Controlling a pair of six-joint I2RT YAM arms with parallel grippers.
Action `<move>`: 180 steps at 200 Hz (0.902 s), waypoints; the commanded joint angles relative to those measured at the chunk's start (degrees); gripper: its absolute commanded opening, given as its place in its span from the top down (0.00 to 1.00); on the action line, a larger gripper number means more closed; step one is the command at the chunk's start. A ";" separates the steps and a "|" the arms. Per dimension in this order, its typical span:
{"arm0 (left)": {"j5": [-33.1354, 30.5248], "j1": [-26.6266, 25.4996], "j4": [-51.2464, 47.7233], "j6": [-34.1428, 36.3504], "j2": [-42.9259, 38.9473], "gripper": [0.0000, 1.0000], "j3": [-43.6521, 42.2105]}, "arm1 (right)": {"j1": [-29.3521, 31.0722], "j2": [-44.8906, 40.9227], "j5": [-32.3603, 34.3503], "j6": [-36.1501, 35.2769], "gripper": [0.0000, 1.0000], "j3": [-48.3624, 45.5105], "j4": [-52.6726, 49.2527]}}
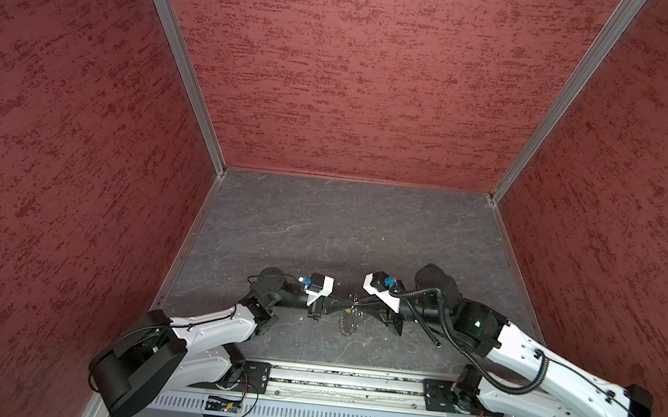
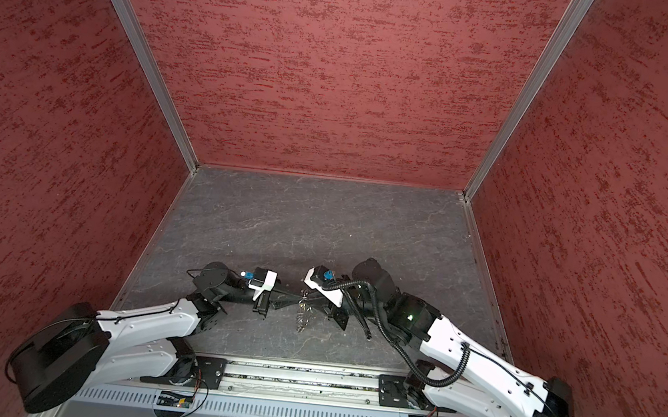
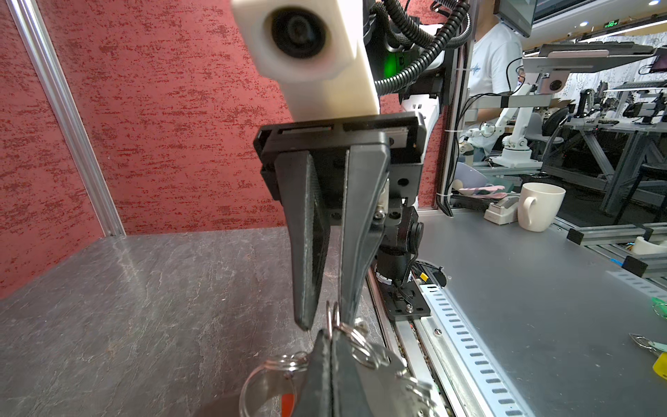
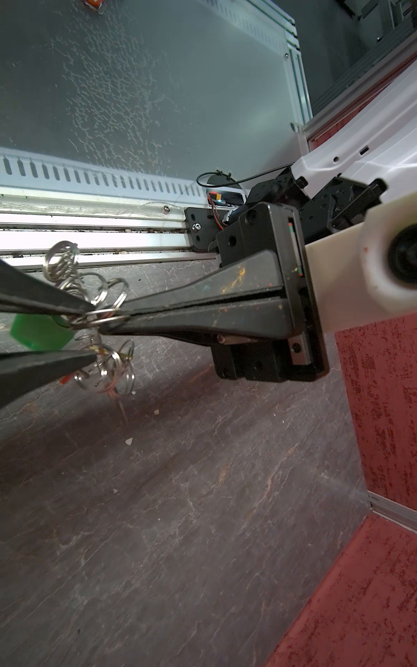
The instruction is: Put the keys on the keyring
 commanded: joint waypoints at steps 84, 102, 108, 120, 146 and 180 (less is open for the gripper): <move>1.40 -0.19 1.79 0.62 0.38 1.00 0.42 | -0.26 1.85 -0.73 -0.70 1.00 1.95 -0.22; 0.71 -0.18 -3.15 3.13 -0.74 1.00 0.95 | -0.19 1.81 0.55 -1.29 1.00 3.15 -2.86; 0.47 -0.20 -6.00 4.39 -1.20 0.99 1.37 | -0.24 1.89 1.12 -1.60 1.00 3.79 -4.05; -0.56 -0.20 -13.06 7.65 -2.71 0.95 2.38 | -0.18 2.24 2.09 -2.37 1.00 5.37 -6.94; -3.15 -0.37 -20.91 11.59 -5.27 0.84 3.15 | -0.19 4.94 3.78 -4.59 1.00 9.99 -13.97; -4.80 -0.31 -24.29 12.67 -5.99 0.83 4.07 | 0.16 10.69 4.18 -7.62 1.00 17.04 -22.61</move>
